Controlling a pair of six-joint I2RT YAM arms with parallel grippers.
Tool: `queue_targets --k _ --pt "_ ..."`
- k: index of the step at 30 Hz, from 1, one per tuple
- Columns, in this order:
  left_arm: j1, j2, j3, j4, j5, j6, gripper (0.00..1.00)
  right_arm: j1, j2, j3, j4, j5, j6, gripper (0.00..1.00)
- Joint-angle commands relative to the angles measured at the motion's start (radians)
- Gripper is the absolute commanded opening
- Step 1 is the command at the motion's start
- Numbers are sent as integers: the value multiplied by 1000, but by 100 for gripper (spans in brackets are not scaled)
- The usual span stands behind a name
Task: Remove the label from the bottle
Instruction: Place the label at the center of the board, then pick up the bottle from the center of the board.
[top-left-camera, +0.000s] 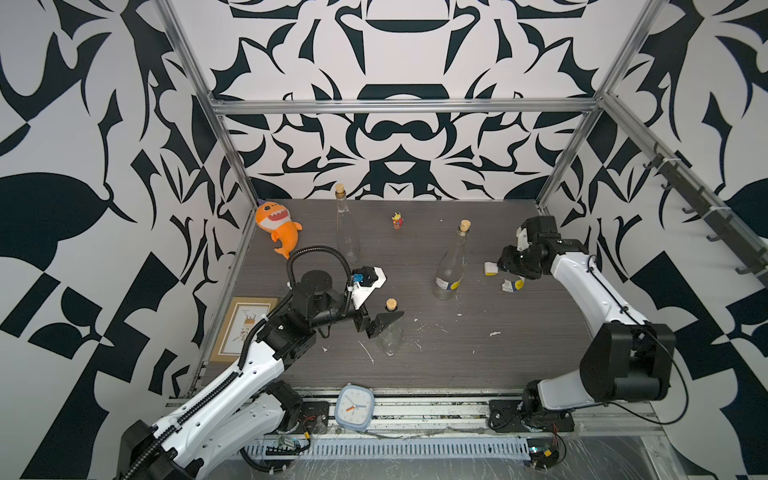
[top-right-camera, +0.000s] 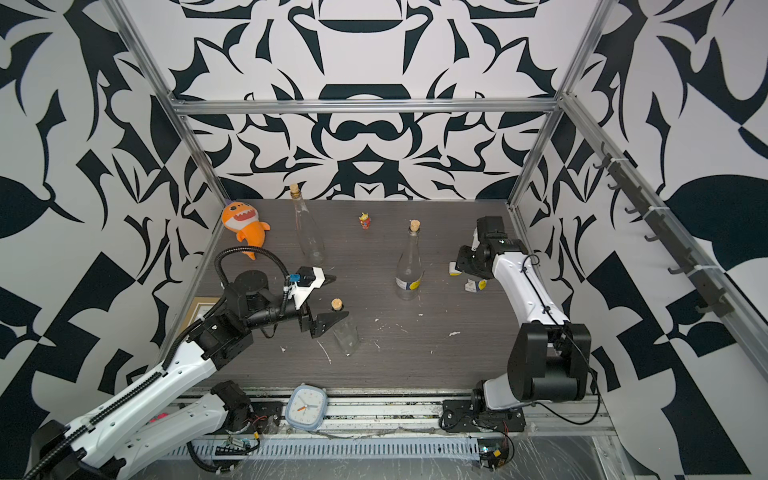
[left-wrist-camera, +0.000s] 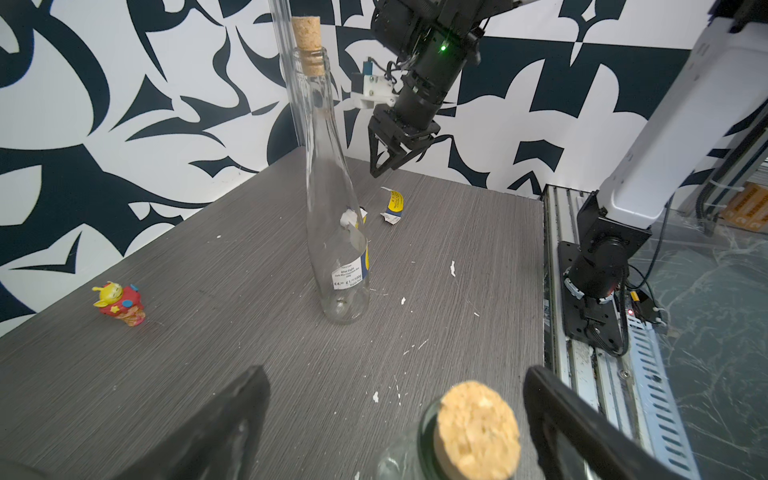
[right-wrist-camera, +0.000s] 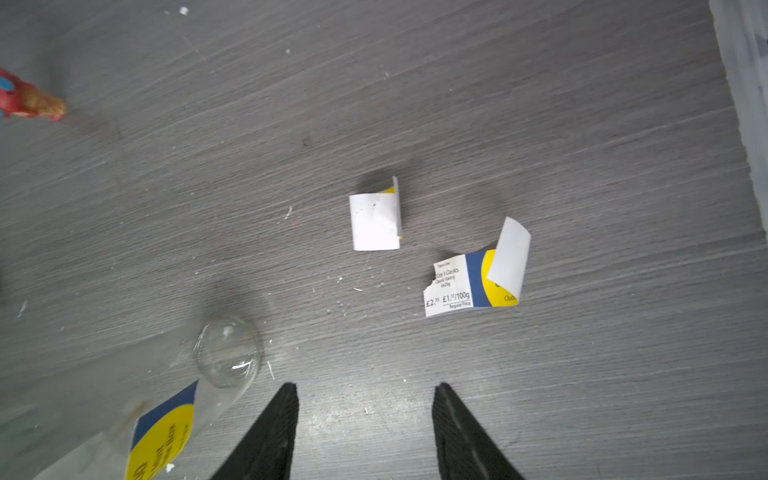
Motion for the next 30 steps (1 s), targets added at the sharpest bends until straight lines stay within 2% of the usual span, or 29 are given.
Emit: queue_targets --k 1,4,7,9,12,17,19,23,28,30 --pt "1 24 30 -18 -24 0 99 18 -70 -35 60 -74 -24 70" --pt "1 49 38 -20 -12 -1 99 24 -110 -59 76 -85 -27 73" --pt "1 76 52 -34 8 0 91 28 -144 -74 82 -104 -37 74" --pt "1 86 57 -35 27 2 80 27 -172 -83 90 -130 -39 74" --pt "0 87 58 -32 45 1 68 29 -215 -97 112 -233 -48 74" --pt "0 73 53 -28 36 1 30 28 -274 -113 111 -291 -59 75" --pt "1 68 55 -32 30 4 19 29 -288 -101 80 -307 -66 75" --pt "1 53 55 -34 -32 1 0 28 -315 -102 89 -462 -80 76" --pt "1 16 49 -29 -178 -11 0 27 -290 -112 105 -733 -71 77" --pt "1 4 49 -35 -250 -7 0 27 -301 -124 130 -777 -55 77"
